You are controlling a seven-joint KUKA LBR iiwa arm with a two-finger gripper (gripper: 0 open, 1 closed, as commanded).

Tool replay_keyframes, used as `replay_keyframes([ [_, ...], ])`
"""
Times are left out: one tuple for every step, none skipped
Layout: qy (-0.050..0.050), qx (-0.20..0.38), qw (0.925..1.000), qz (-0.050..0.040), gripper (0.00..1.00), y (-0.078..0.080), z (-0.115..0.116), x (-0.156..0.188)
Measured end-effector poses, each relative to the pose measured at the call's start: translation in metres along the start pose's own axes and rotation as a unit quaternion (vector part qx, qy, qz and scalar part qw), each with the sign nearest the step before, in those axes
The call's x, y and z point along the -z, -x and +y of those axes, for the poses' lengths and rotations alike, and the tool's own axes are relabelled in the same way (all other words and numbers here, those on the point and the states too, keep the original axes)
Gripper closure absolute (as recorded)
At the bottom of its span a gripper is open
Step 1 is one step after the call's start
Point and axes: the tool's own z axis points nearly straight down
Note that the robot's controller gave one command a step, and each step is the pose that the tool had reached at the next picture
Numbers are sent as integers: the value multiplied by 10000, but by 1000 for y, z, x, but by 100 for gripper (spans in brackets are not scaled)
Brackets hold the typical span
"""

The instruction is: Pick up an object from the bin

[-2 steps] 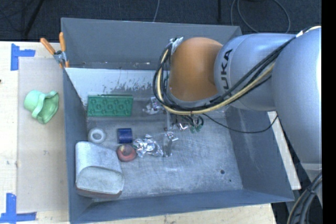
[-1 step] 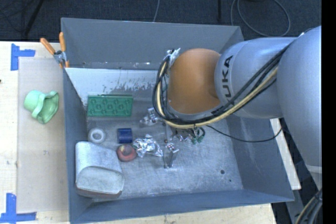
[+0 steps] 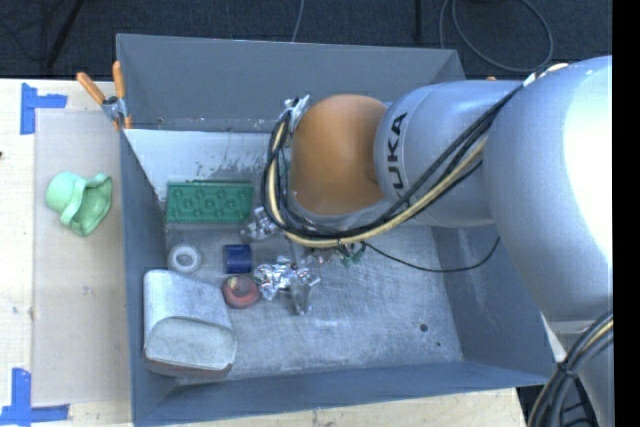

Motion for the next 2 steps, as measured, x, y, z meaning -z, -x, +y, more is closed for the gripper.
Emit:
replay_keyframes([
  [-1,479,9988,-31,0,-14,-7,1],
  [-11,472,9989,-47,100,-11,-8,5],
])
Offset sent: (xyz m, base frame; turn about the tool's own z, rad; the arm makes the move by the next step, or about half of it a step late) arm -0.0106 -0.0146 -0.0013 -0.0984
